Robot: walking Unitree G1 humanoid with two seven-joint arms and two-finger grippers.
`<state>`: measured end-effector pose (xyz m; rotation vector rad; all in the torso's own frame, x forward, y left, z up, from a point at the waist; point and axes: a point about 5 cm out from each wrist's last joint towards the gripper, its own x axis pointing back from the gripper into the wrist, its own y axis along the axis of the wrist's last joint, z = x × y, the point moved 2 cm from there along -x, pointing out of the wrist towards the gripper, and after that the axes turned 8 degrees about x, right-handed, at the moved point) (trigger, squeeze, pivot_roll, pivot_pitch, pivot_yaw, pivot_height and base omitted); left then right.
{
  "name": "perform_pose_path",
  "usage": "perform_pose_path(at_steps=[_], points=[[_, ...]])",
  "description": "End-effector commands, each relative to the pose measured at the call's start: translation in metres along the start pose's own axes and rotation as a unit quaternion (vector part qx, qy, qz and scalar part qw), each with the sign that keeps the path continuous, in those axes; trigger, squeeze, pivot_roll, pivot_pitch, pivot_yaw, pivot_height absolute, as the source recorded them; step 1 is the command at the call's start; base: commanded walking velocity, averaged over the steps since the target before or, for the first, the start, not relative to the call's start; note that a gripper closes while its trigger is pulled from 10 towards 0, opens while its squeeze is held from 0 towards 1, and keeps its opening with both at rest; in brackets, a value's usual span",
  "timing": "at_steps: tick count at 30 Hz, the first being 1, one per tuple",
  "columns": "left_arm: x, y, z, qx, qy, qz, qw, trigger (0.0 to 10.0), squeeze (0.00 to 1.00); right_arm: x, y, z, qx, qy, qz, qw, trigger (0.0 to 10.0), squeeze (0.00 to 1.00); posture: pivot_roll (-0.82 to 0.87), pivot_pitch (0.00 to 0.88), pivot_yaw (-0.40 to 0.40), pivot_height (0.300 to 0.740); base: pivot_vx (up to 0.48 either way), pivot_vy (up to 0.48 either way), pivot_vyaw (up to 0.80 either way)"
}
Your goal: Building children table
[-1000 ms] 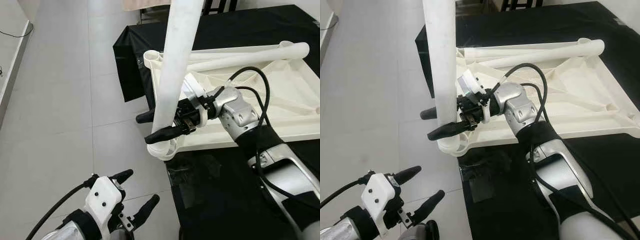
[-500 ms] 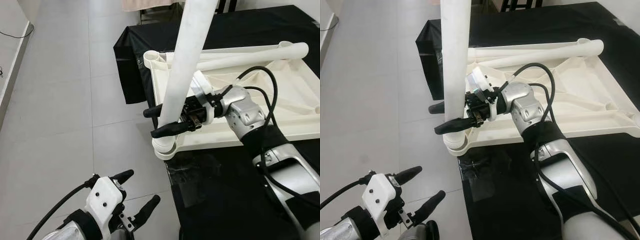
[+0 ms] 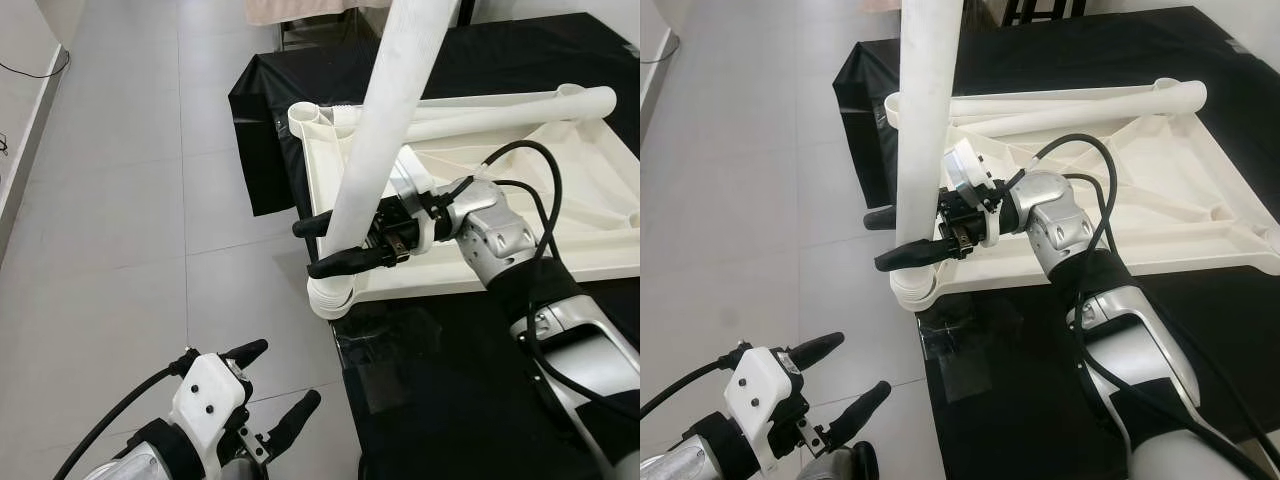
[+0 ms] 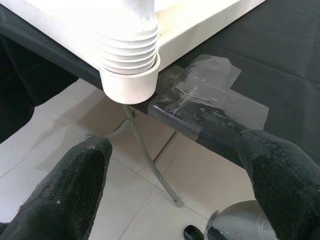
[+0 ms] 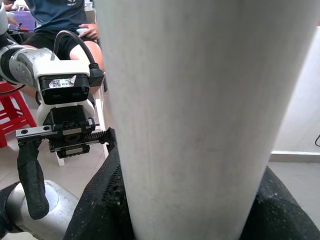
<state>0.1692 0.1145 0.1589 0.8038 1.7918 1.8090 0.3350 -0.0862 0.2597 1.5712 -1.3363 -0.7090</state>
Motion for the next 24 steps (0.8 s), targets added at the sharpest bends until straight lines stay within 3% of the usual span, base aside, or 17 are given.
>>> perform_pose_path(at_steps=[1,16,24], points=[[0.002,-0.003,-0.001,-0.004,-0.004,0.012,1.0,10.0,0.0,-0.002,-0.015,0.01,-0.027,0.016,0.014,0.999,10.0,0.0,0.11,0.273,-0.005,0.74,0.0,0.0,0.0],[0.002,-0.002,-0.001,-0.006,-0.004,0.012,1.0,10.0,0.0,0.01,-0.013,0.008,-0.036,0.006,0.032,0.999,10.0,0.0,0.11,0.277,-0.006,0.74,0.0,0.0,0.0],[0.004,-0.001,-0.004,-0.005,-0.006,0.012,1.0,10.0,0.0,-0.005,-0.017,0.014,-0.039,0.046,0.035,0.998,10.0,0.0,0.12,0.294,-0.009,0.74,0.0,0.0,0.0]])
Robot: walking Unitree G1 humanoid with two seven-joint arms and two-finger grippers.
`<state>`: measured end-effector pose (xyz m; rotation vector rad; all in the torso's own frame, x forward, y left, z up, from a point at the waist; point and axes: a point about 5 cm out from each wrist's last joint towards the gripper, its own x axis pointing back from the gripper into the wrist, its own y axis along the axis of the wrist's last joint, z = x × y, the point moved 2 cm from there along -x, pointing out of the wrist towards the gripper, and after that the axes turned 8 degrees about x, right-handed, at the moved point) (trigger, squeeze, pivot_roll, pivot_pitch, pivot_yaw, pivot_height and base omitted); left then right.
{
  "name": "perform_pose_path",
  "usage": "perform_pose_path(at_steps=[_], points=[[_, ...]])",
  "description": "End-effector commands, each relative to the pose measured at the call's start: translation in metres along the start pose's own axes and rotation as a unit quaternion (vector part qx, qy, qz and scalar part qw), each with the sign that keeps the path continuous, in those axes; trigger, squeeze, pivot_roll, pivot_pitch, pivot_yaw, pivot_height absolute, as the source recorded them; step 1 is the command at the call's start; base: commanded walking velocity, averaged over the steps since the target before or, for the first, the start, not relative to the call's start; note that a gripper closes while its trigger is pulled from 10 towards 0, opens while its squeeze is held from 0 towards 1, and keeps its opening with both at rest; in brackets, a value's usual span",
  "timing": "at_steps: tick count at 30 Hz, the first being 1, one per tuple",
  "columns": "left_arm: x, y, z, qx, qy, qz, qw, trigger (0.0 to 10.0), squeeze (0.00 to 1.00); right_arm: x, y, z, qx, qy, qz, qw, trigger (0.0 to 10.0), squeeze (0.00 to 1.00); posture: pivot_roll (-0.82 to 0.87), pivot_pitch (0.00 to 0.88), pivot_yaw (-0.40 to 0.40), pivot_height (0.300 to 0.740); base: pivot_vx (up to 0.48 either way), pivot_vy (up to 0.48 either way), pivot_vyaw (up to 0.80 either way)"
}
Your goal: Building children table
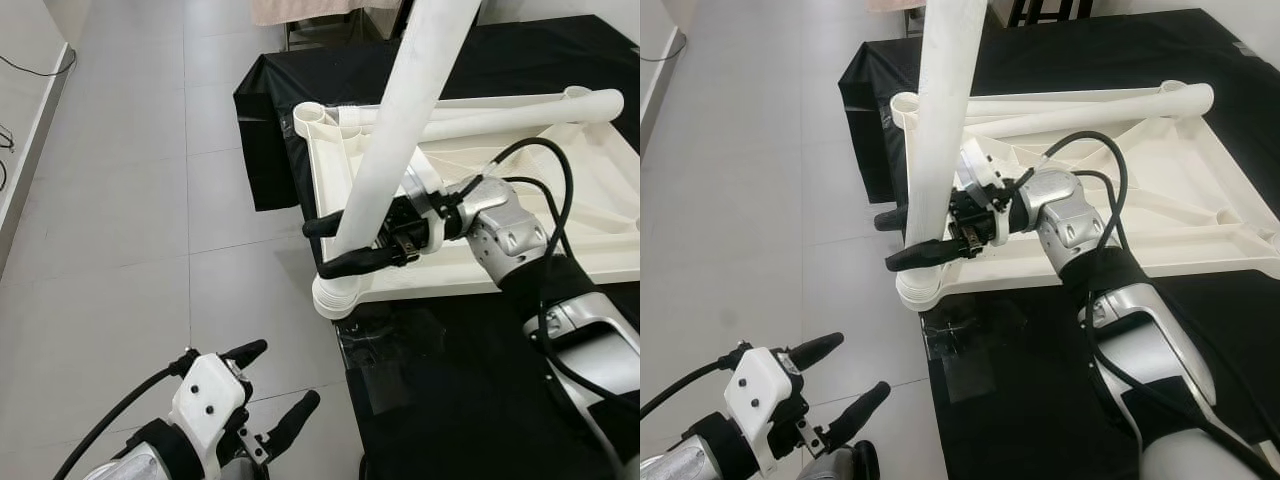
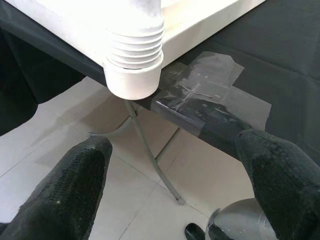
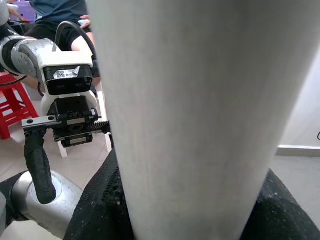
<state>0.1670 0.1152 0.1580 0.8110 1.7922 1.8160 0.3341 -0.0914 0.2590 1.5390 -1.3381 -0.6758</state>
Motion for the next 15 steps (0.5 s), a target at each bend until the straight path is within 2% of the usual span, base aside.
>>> perform_pose_path(at_steps=[1,9,15], points=[[0.0052,0.001,-0.0061,-0.003,-0.008,0.008,1.0,10.0,0.0,-0.0218,-0.0172,0.0116,-0.029,0.056,0.015,0.998,10.0,0.0,0.13,0.307,-0.012,0.74,0.0,0.0,0.0],[0.0098,0.002,-0.0106,0.002,-0.008,0.011,1.0,10.0,0.0,-0.027,-0.016,0.008,-0.024,0.063,0.018,0.998,10.0,0.0,0.15,0.331,-0.015,0.74,0.0,0.0,0.0],[0.0144,0.0021,-0.014,0.009,-0.008,0.016,1.0,10.0,0.0,-0.0203,-0.0119,0.0027,-0.024,0.055,0.027,0.998,10.0,0.0,0.15,0.337,-0.01,0.74,0.0,0.0,0.0]])
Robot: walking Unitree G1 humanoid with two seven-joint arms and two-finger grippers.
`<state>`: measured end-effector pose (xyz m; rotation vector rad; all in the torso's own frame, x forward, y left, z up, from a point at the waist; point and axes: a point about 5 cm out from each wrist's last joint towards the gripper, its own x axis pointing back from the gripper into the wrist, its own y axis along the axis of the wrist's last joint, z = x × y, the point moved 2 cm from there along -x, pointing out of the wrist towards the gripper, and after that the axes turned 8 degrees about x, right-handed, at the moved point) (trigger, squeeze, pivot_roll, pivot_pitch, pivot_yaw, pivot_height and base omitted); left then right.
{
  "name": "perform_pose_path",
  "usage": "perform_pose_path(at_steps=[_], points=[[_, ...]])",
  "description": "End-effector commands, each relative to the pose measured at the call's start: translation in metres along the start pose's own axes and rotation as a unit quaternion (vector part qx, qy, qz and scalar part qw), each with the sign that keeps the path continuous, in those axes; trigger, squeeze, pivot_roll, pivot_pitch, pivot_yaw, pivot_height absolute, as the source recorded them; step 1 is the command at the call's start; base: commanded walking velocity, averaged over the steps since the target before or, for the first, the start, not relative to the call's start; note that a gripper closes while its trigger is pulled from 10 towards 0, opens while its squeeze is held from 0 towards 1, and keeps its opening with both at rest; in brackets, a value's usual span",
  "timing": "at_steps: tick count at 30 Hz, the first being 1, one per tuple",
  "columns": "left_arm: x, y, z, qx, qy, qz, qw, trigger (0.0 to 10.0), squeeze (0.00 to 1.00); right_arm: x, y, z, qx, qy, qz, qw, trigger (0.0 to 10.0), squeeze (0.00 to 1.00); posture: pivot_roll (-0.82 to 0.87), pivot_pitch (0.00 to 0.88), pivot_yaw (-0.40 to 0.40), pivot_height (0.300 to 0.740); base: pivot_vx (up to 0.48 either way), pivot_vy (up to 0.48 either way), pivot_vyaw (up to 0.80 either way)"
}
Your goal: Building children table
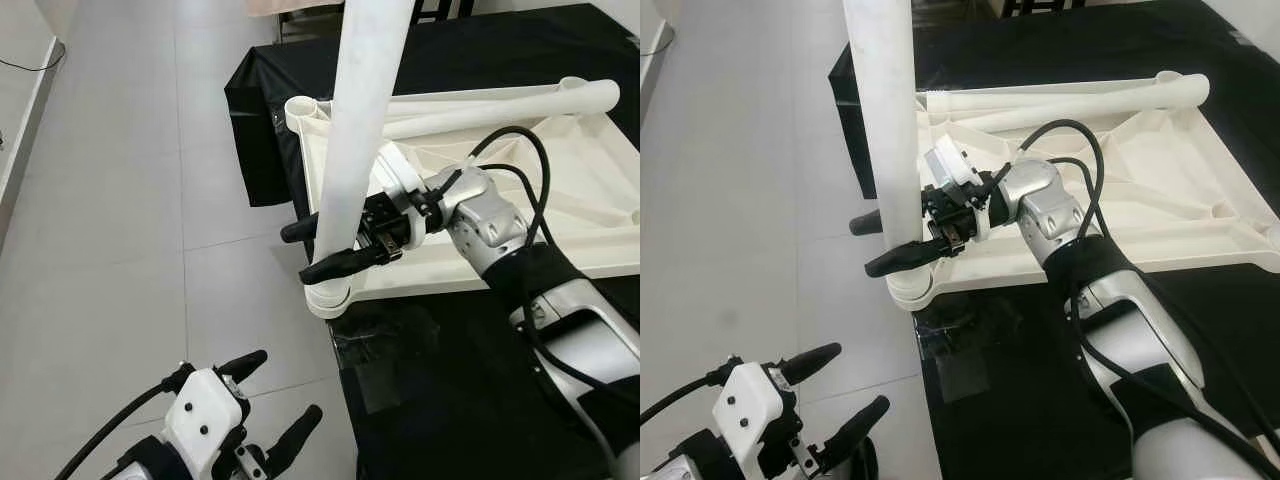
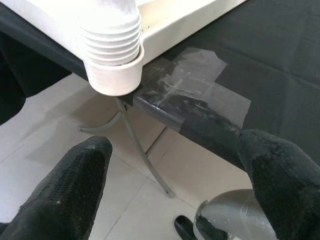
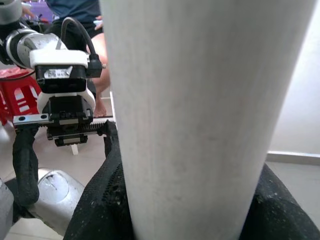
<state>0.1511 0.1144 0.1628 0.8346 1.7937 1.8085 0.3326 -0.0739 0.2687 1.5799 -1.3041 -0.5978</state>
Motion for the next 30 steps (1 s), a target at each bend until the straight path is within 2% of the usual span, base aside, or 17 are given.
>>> perform_pose_path(at_steps=[1,20,30], points=[[0.003,-0.002,-0.003,0.005,-0.003,0.011,1.0,10.0,0.0,-0.003,-0.021,0.011,-0.045,0.02,0.028,0.998,10.0,0.0,0.15,0.338,-0.009,0.74,0.0,0.0,0.0],[0.004,-0.004,-0.002,0.002,-0.005,0.018,1.0,10.0,0.0,0.011,-0.023,0.016,-0.062,0.01,0.034,0.997,10.0,0.0,0.16,0.315,0.001,0.74,0.0,0.0,0.0],[0.003,-0.003,0.0,-0.001,-0.004,0.017,1.0,10.0,0.0,0.016,-0.016,0.009,-0.054,-0.003,0.033,0.998,10.0,0.0,0.16,0.309,-0.003,0.74,0.0,0.0,0.0]])
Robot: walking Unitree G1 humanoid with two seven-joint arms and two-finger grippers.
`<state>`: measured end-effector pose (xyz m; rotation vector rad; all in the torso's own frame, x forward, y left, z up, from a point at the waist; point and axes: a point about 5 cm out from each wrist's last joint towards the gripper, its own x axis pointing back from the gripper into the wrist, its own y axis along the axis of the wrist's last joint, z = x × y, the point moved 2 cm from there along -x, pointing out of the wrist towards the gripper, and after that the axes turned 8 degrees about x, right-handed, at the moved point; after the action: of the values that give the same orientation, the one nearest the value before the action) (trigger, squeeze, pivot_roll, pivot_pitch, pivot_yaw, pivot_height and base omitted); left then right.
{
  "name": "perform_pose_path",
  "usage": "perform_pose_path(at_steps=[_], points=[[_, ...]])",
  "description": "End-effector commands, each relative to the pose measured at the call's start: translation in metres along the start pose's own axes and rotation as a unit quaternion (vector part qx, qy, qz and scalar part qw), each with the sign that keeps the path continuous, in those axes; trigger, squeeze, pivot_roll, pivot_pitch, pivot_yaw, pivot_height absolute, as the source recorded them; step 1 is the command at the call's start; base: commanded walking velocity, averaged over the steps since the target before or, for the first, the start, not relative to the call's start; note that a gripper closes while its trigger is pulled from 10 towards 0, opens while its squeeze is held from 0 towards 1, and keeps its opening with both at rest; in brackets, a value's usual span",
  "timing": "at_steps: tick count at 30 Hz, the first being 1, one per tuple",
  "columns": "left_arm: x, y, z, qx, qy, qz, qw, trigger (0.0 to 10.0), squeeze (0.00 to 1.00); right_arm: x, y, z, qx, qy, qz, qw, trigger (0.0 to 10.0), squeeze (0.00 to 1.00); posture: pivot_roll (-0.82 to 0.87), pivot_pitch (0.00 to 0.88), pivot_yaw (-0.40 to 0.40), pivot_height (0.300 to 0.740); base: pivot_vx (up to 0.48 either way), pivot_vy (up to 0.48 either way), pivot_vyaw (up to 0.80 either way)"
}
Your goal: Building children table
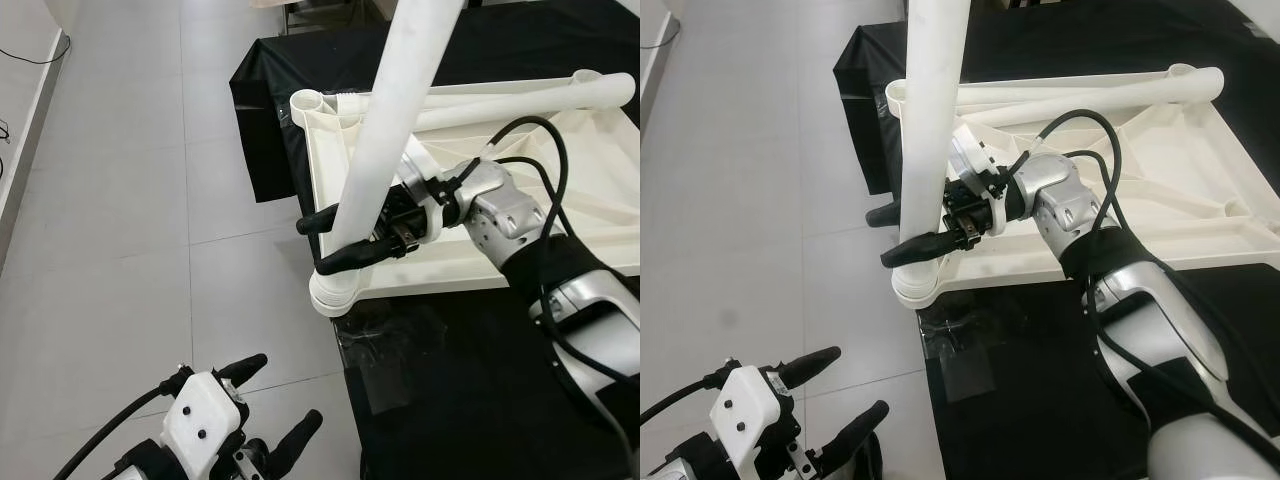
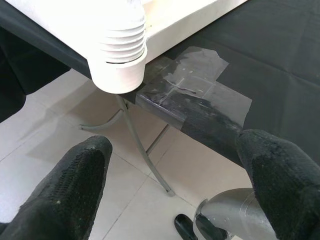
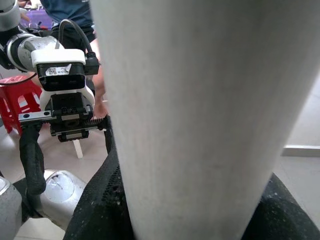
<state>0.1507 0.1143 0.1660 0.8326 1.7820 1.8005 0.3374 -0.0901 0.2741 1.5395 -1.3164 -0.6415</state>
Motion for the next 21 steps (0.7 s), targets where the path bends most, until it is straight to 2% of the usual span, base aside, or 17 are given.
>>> perform_pose_path(at_steps=[1,21], points=[[0.002,-0.006,0.001,0.002,0.001,0.021,1.0,10.0,0.0,-0.001,-0.018,0.008,-0.033,0.013,0.029,0.999,10.0,0.0,0.16,0.31,-0.004,0.74,0.0,0.0,0.0],[0.0,-0.006,0.004,-0.002,0.002,0.019,1.0,10.0,0.0,0.003,-0.005,0.006,-0.014,0.019,0.029,0.999,10.0,0.0,0.15,0.307,-0.002,0.74,0.0,0.0,0.0]])
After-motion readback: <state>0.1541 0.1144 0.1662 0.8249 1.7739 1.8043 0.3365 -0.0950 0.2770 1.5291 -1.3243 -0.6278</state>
